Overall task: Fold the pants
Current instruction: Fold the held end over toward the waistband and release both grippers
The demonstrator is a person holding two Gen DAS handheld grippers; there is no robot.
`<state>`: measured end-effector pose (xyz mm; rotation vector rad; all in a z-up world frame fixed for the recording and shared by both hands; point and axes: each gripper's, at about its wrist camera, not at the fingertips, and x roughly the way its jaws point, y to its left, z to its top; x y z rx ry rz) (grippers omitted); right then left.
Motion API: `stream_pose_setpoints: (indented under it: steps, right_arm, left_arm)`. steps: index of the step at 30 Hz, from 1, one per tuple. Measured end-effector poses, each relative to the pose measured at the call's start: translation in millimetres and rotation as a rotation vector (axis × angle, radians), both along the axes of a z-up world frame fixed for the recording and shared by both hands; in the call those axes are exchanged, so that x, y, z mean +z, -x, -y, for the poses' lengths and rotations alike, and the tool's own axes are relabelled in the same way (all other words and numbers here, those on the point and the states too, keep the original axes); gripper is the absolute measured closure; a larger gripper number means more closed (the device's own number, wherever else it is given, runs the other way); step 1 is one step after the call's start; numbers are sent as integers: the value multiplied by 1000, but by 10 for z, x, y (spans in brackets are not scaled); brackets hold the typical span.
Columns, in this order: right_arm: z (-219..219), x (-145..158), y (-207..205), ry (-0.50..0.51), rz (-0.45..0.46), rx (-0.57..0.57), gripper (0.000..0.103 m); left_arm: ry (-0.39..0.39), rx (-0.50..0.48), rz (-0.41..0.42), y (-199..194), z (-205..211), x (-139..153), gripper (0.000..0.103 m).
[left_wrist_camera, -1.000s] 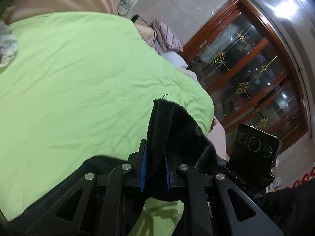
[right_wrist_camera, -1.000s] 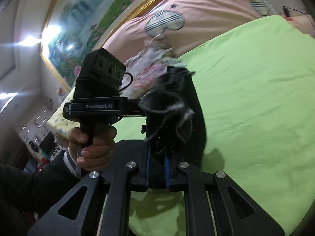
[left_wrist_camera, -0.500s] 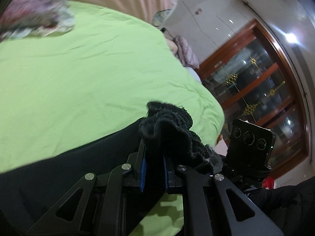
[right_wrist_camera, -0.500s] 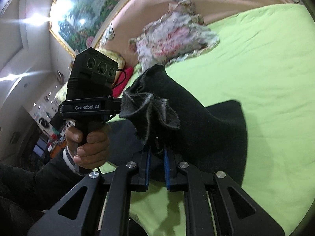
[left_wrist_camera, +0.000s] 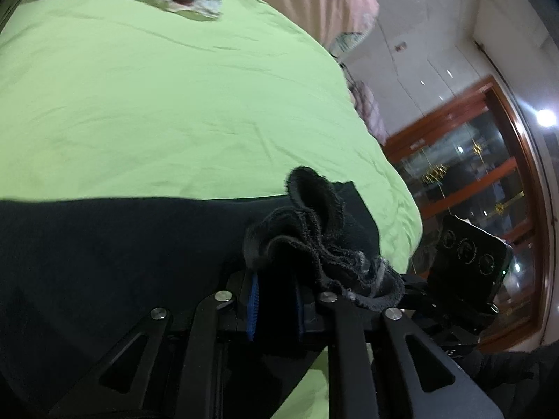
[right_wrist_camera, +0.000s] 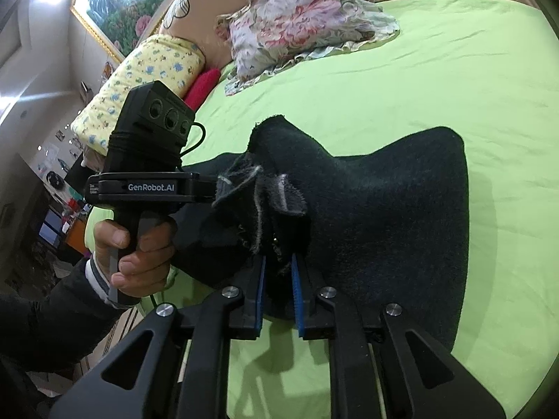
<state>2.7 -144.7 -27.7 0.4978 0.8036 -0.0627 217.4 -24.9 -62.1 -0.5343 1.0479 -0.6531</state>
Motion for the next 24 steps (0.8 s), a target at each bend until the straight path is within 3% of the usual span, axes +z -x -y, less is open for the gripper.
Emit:
stream_pose_setpoints:
  steps: [4,6,7,16,24]
  right_arm:
    - [-30,8,-15,-4,-17,18,75]
    - [-79,29,-32,-10,-9,42,58]
    - [-116,38,-54,-5,-10,52,56]
    - [-247,114,-177,-2,-14,87,56]
    - [-375,287,-423,-4,16,150,56]
  left_arm:
    - [-11,82,-2,140,-156,15,74]
    - [-14,130,0,231,-248,43,67]
    - [-14,151,3,268,-289,59,64]
    - [34,381,10,782,-803,151,48]
    - [88,554,3,1370,-1203,152,48]
